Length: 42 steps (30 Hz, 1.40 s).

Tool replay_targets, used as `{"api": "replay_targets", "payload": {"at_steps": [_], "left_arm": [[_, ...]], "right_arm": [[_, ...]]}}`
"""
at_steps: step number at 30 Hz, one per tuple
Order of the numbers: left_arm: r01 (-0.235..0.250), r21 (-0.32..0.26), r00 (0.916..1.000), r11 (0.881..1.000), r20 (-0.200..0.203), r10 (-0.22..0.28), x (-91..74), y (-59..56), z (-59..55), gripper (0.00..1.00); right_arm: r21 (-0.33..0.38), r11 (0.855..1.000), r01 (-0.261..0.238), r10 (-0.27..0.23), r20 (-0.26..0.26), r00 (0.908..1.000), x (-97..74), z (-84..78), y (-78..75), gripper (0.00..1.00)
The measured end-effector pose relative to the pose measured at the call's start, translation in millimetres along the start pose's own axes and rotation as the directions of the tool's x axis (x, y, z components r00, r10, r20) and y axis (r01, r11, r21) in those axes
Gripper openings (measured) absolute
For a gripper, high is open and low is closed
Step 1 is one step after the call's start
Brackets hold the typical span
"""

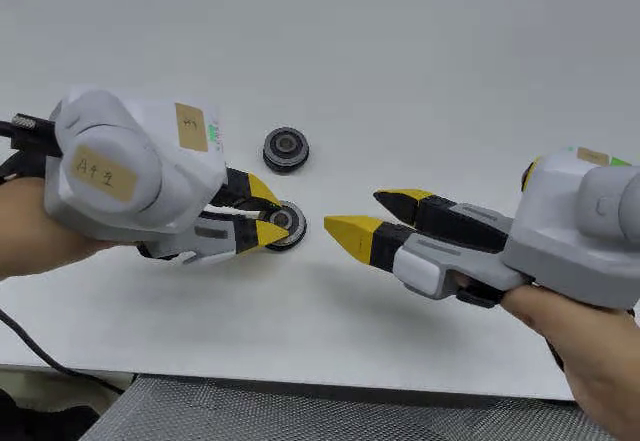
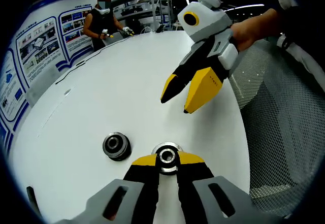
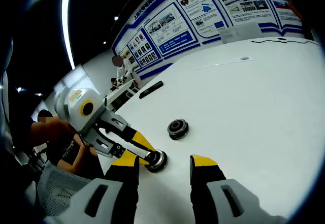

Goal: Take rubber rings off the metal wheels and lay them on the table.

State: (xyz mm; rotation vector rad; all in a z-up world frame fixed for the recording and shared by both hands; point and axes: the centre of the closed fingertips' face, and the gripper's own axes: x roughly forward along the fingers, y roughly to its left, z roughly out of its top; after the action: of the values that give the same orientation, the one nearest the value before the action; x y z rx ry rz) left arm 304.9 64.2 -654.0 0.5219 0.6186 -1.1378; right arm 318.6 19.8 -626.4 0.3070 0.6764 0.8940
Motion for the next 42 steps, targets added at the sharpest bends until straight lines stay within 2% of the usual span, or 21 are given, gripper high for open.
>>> {"api": "replay_targets", "payload": {"at_steps": [8, 12, 17, 23, 31, 42], "left_arm": [[0.003, -0.002, 1.0000, 1.000, 0.002, -0.003, 1.1, 1.2, 0.7, 0.12], [0.004, -0.005, 1.0000, 1.000, 0.002, -0.004, 1.5, 1.8, 0.3, 0.12], [0.005, -0.007, 1.0000, 1.000, 0.001, -0.005, 1.6, 2.1, -0.1, 0.12], [0.003, -0.012, 1.0000, 1.000, 0.001, -0.003, 1.7, 1.8, 0.3, 0.12], [0.004, -0.007, 1.0000, 1.000, 0.000, -0.004, 2.0, 1.4, 0.9, 0.12], [0.006, -0.010, 1.0000, 1.000, 0.003, -0.006, 2.1, 0.3, 1.7, 0.12]], "right_arm": [[0.111, 0.993, -0.040, 0.041, -0.003, 0.9992, 18.4, -4.4, 7.9, 0.35], [0.141, 0.988, -0.061, 0.066, -0.035, 0.9972, 27.3, -11.5, 11.3, 0.33], [0.208, 0.976, -0.062, 0.076, -0.058, 0.9955, 32.7, -17.5, 11.3, 0.30], [0.236, 0.969, -0.068, 0.085, -0.063, 0.9944, 34.3, -18.7, 12.5, 0.30], [0.333, 0.940, -0.070, 0.101, -0.077, 0.9920, 37.6, -23.3, 11.7, 0.30], [0.340, 0.938, -0.073, 0.115, -0.107, 0.9875, 39.5, -29.4, 14.6, 0.25]]}}
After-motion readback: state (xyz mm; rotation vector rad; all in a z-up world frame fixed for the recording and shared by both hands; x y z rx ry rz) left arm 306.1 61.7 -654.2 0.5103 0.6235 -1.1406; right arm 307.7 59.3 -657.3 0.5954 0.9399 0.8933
